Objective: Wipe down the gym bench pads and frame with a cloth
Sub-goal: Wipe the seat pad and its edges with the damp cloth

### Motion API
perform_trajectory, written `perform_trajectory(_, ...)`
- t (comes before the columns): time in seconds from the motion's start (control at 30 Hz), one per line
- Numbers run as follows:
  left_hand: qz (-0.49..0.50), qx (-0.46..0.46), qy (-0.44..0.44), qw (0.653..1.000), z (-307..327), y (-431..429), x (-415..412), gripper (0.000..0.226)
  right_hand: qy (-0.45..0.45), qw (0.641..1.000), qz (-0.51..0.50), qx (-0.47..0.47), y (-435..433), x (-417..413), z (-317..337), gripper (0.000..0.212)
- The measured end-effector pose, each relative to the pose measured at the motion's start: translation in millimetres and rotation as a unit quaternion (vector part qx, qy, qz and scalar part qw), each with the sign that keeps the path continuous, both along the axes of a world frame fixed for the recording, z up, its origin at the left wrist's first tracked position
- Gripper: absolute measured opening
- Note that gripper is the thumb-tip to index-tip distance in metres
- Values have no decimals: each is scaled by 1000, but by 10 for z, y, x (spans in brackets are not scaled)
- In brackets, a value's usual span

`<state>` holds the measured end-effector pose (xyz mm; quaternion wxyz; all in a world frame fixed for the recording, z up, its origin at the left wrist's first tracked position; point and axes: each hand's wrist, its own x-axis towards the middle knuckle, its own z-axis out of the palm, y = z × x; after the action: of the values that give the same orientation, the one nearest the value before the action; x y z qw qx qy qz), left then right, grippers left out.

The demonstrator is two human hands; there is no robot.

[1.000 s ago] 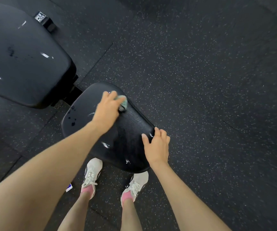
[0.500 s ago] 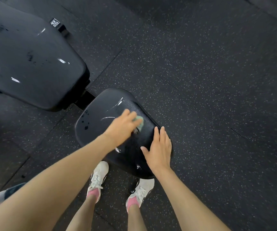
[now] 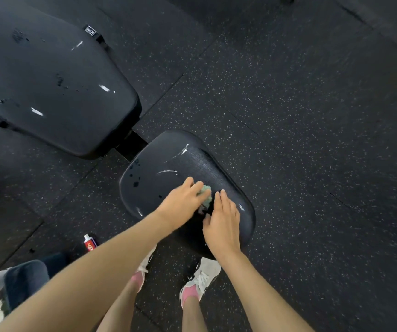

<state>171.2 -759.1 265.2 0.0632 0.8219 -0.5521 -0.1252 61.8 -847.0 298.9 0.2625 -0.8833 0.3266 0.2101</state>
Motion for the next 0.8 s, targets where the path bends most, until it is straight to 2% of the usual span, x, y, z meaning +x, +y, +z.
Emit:
perform_trajectory(0.03,14,-4,-7,1000,-20,80,120,64,2,1000,3,2,19,-3,3,62)
perform_trajectory(0.1,107,-33,13,994,-79,260,405,59,7,1000,13,2,55,-18,2,62)
perform_trajectory(0.2,259,-35,27,965,-111,511,662,54,11,1000,21,1,89,-53,-16,60)
perform_trajectory(0.3,350,-38,23,936,-45,450,528,50,13,1000,18,-10,140,-100,-26,58)
perform_trajectory(0.33,359,-43,33,932,-30,390,411,49,13,1000,14,-18,160,-114,-23,57)
perform_trajectory(0.4,311,-50,69,947,-20,274,94,53,16,999,1,-32,192,-140,-7,55)
perform_trajectory(0.5,143,-28,76,986,13,253,-335,59,30,999,1,-30,210,-164,26,55)
perform_trajectory(0.6,42,-25,49,998,57,359,-312,59,36,999,14,-33,205,-171,41,56)
perform_trajectory(0.67,69,-18,62,996,32,481,-93,58,33,999,14,-32,216,-177,51,56)
perform_trajectory(0.8,255,-7,69,964,-35,769,299,51,26,999,22,-20,290,-208,50,56)
